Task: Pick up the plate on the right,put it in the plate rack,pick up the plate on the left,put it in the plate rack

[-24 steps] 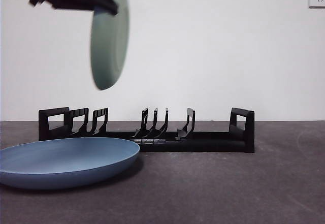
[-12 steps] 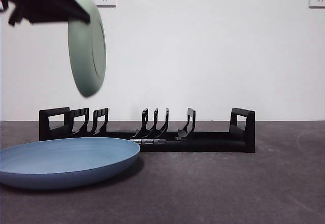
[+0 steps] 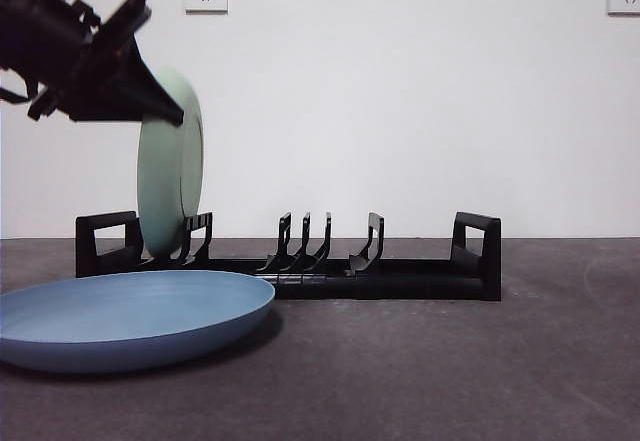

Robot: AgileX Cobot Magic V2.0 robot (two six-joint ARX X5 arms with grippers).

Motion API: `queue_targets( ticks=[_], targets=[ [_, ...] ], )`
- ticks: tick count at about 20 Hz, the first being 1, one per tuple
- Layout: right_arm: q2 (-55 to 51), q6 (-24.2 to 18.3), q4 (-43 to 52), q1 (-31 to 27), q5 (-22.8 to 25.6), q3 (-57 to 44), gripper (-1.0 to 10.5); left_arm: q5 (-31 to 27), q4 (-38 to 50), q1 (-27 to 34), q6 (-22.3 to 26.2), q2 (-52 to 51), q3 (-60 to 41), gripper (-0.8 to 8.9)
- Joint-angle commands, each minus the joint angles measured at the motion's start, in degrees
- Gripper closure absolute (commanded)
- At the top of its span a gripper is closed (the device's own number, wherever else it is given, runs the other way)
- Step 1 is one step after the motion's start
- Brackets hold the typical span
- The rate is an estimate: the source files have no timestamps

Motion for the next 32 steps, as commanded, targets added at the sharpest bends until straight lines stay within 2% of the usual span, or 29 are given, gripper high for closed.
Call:
queue_targets(
  ticks=[1,5,9,12,14,16,19,20,23,28,31,32],
  targets=[
    [0.31,0.37,0.15,0.11,0.07,0.20,6.3,-0.28,1.11,0.17,1.90,0.98,0.13,8.14],
    [0.35,0.37,0.02,0.13,0.02,0.20,6.3,-0.31,0.92,0.17,4.76,1.20,0.13,7.97],
    [0.35,0.39,-0.13,0.13,-0.22,0.20,6.3,-0.70,0.92,0.17,4.87,1.20,0.13,6.46],
    [0.35,0.52,-0.48,0.35,-0.22,0.20,6.3,-1.44,0.87,0.17,4.87,1.20,0.13,6.41],
    [0.37,0.96,-0.72,0.83,-0.57,0.20,6.3,-1.77,0.72,0.17,4.81,1.20,0.13,5.74],
    [0.50,1.07,-0.94,1.27,-2.51,0.20,6.3,-1.51,0.70,0.13,4.79,1.09,0.13,5.22],
    [1.31,1.25,-1.29,2.32,-7.56,0.20,6.3,-1.46,-0.04,-0.13,4.79,-0.37,0.13,5.12],
    [1.92,1.25,-1.53,3.04,-9.57,0.20,6.3,-1.51,-0.59,-0.31,5.03,-1.60,0.13,4.84],
    [4.28,1.22,-2.23,5.70,-13.40,0.20,6.3,-1.62,-3.23,-0.57,6.36,-6.29,0.13,4.84],
    [10.64,1.20,-2.67,10.67,-13.73,0.20,6.3,-2.32,-10.38,-1.79,11.65,-16.90,0.13,4.84],
    [15.52,1.20,-2.38,13.68,-13.73,0.20,6.3,-6.80,-15.37,-3.15,14.80,-24.06,0.13,4.84],
    [18.34,1.22,-2.01,15.08,-13.75,0.20,6.3,-10.40,-18.01,-4.17,16.72,-27.87,0.13,4.84]
  ],
)
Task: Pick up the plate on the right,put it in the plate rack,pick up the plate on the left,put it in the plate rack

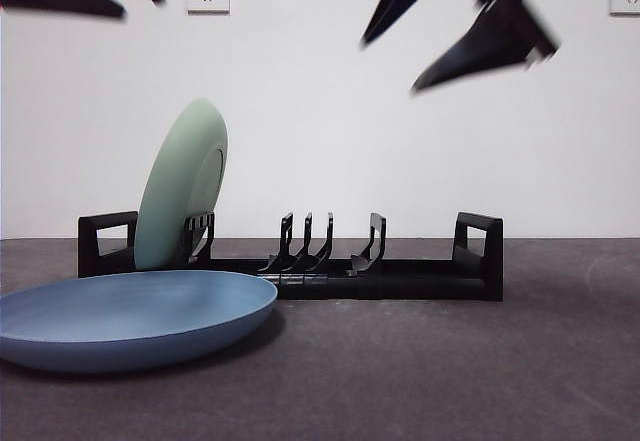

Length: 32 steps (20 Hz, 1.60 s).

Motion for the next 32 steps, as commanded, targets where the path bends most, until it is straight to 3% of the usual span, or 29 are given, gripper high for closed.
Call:
queue_targets(
  ticks=[1,4,9,11,14,22,25,27,32],
  targets=[
    [5.38,0.42,1.25,2.36,-0.11,0.20,6.3,-7.04,-4.26,-1.97,5.81,-6.93,0.13,4.84],
    [13.18,1.11,4.85,5.07,-0.13,0.20,6.4,-16.59,-11.19,-4.96,9.60,-15.34,1.14,4.85],
    [23.56,4.04,10.21,6.62,-3.39,0.22,6.4,-23.85,-27.98,-8.15,11.76,-18.53,11.63,4.86],
    [26.86,4.07,10.91,6.73,-4.28,0.74,6.4,-23.80,-30.32,-8.74,11.78,-18.40,13.97,4.86],
    [30.45,4.33,11.78,7.04,-5.97,2.78,7.3,-23.80,-31.71,-8.90,11.76,-18.38,14.05,4.89],
    [34.95,8.57,11.45,7.13,-6.08,6.05,8.0,-23.54,-35.54,-9.11,11.72,-14.73,14.05,4.99],
    [35.26,8.52,11.26,7.48,-5.81,6.05,8.1,-23.54,-35.54,-9.16,11.72,-13.90,14.05,4.99],
    [35.26,8.55,11.39,7.74,-5.53,6.05,9.6,-23.43,-35.71,-9.16,11.72,-13.60,14.05,4.99],
    [35.23,8.68,8.94,8.04,-2.56,6.05,9.6,-23.34,-36.54,-9.16,11.74,-12.90,14.05,4.99]
  ],
)
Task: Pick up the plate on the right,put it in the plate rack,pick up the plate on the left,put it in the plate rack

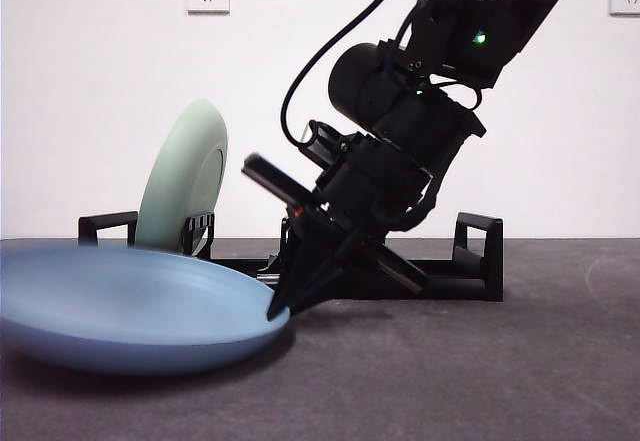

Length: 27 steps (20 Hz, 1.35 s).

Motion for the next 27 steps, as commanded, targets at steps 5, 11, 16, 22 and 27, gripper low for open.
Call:
queue_targets(
  ticks=[5,11,16,22,27],
  targets=[
    [-4.92,-1.81,-4.59,0.26,0.22,-0.13,9.6,4.07,-0.26,-1.25,0.50,1.27,-0.33,4.99],
    [-20.41,-3.80,-9.62,-2.38,7.45,0.63,9.6,4.24,0.20,-10.84,3.72,7.30,-0.33,4.99],
    [-23.76,-7.30,-21.38,-8.74,7.28,7.52,9.6,-11.39,5.14,-29.49,7.89,16.57,-0.33,5.00],
    [-23.76,-8.39,-24.94,-11.43,6.29,9.73,9.6,-24.17,7.48,-41.59,16.68,29.14,-0.33,5.00],
    [-23.76,-9.16,-26.05,-11.45,4.28,9.73,9.6,-24.28,11.56,-40.92,17.22,36.22,-0.33,5.03]
  ],
)
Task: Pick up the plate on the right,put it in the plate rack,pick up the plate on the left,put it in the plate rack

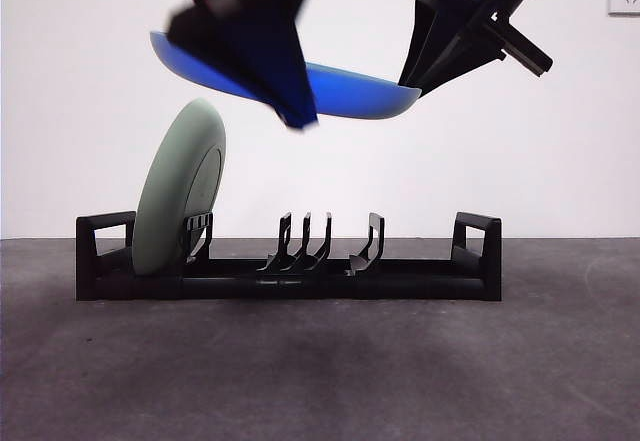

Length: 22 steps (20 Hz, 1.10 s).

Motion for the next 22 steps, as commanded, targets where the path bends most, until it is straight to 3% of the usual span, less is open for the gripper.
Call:
queue_targets(
  ticks=[1,4,13,16,19,22],
  targets=[
    [0.15,-0.90,-0.02,0.02,-0.35,0.28,9.6,-0.26,1.88,0.72,0.68,1.42,-0.33,5.13],
    [0.07,-0.96,-0.13,0.00,-0.35,0.28,9.6,-0.07,2.38,1.62,0.63,2.16,-0.33,8.32],
    [-1.77,-1.53,-0.11,-1.25,-0.04,0.28,9.2,1.84,3.54,2.93,0.17,2.23,-0.33,8.21],
    [-5.62,-1.57,0.44,-3.45,0.31,0.28,6.8,6.40,6.71,2.99,-1.73,2.23,-0.33,8.22],
    [-11.15,-2.21,2.12,-6.40,5.09,0.28,6.9,10.99,11.91,3.56,-6.40,2.23,-0.33,8.22],
    [-17.03,-3.02,4.68,-8.87,11.43,0.28,6.9,17.09,18.32,6.73,-14.67,2.23,-0.33,8.22]
  ],
)
